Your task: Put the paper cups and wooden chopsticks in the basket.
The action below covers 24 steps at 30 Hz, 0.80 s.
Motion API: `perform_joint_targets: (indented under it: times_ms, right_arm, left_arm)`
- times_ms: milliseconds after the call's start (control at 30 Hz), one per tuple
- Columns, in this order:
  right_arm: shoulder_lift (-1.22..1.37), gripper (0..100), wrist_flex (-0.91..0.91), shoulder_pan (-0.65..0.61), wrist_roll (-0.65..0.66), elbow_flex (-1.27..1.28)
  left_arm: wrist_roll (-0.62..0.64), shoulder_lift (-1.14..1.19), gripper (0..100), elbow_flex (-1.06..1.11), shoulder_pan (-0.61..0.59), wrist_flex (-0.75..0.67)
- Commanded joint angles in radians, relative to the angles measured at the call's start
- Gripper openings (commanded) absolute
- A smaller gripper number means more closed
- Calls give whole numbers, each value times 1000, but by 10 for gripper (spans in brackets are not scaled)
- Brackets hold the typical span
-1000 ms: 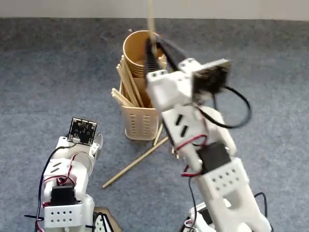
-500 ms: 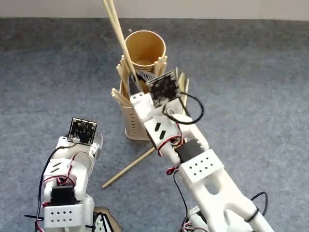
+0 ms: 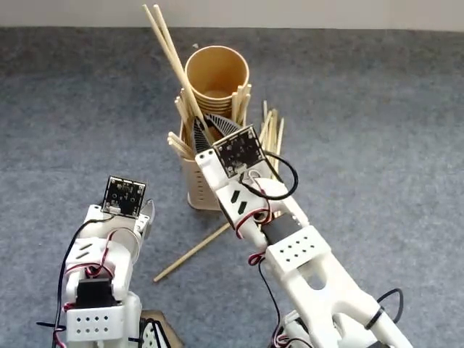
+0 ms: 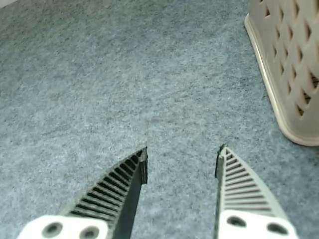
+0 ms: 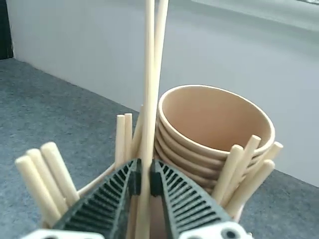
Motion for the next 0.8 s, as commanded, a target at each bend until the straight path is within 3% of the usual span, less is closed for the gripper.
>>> perform_joint_targets:
  times_ms: [0,200,433,567,700,767]
  right_arm:
    - [-39,37,44,-4,8,-27]
    - [-84,249,143,-4,3,-93]
    - [-145,260,228,2,5,-197]
    - [-223,260,414,139,-3,-355]
    - [-289,260,694,326,-161,-591]
    - [-295,260,851,389,-180,-697]
  left_arm:
    - [-8,-5,245,19,2,2]
    - [-8,-5,245,19,2,2]
    - [-8,-5,245,19,2,2]
    - [-8,-5,245,19,2,2]
    - [-8,-5,245,19,2,-3]
    - [-8,-5,245,19,2,-3]
